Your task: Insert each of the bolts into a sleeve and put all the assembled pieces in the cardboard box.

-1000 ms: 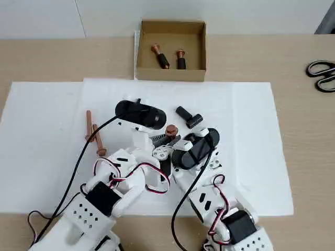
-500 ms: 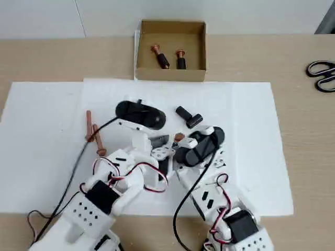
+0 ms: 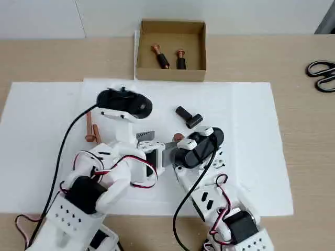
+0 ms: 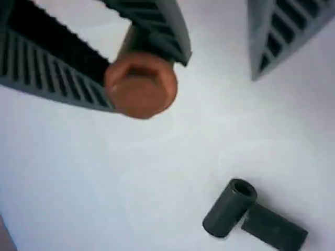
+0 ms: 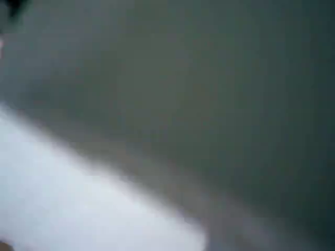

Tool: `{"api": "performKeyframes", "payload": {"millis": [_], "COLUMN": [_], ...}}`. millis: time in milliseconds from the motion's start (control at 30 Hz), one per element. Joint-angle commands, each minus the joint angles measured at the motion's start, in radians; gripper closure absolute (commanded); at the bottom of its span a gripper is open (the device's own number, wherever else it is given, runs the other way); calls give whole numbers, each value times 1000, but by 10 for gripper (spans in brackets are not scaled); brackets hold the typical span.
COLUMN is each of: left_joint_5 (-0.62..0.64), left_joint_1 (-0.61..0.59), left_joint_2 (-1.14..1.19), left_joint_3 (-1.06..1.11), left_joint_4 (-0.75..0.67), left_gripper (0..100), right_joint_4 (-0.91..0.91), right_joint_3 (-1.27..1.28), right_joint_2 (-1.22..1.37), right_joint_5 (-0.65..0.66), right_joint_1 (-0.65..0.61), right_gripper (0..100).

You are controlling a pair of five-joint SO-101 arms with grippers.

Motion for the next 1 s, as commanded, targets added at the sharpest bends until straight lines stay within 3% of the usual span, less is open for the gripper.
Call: {"api": "performKeyframes", "payload": {"millis": [0,267,467,633,800,967], "left_joint_5": [-9,-9,-9,-9,-9,-9], "left_joint_1": [-34,-302,-468,-626,-655,-655], "left_joint_2": [-11,-11,-8,-8,-9,-9], "left_joint_3": [-70,-61,-58,-58,-64,-61], "left_joint_4": [5,11,124,181,244,293], "left_gripper": [701,701,700,700,700,700], "right_joint_4": [-22,-39,-120,-35,-2,-4], "right_joint_3": [-15,17,77,8,-249,-485], "right_joint_2": [-18,-10,-4,45,174,470], "right_joint_5": [-11,-8,-20,-77,-77,-80], "right_joint_1": [7,33,228,380,381,381], "right_gripper": [995,995,995,995,995,995]}}
